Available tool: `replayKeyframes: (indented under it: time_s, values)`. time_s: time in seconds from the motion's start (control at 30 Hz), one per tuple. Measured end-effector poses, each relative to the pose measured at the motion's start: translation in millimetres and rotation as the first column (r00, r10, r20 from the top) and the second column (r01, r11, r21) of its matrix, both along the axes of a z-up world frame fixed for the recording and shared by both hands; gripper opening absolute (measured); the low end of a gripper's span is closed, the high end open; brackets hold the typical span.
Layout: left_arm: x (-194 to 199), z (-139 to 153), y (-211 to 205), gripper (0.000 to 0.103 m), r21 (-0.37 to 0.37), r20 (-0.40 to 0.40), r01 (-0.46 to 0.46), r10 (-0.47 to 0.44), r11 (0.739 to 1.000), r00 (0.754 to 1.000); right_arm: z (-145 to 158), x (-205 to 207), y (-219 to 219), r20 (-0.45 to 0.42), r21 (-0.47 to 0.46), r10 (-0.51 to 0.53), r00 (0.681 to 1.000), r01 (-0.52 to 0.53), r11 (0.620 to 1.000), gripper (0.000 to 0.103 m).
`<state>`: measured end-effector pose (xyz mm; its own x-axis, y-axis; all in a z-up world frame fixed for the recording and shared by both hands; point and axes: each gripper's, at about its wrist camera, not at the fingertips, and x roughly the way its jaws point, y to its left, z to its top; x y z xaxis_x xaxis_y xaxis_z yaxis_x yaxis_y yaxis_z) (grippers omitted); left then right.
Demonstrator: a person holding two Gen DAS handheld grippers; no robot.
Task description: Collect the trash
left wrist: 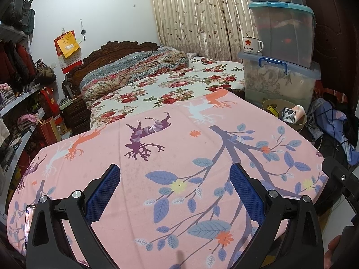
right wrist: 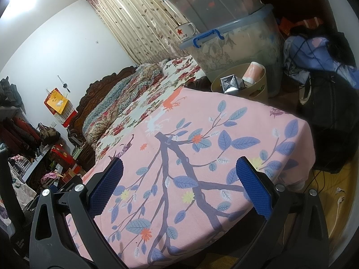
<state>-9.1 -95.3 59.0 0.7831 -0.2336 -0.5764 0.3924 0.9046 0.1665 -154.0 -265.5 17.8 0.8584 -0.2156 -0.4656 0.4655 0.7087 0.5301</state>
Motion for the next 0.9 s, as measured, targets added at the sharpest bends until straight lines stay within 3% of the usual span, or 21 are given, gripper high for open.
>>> replayKeyframes:
  time_s: [0.9]
  values:
    - [0,-6,7,0.094,0.009,-0.005,-0.002,0.002,1.000,1.000,-1,0,0,-0.003,0.005,0.001,1.000,-0.001,1.000,0.099]
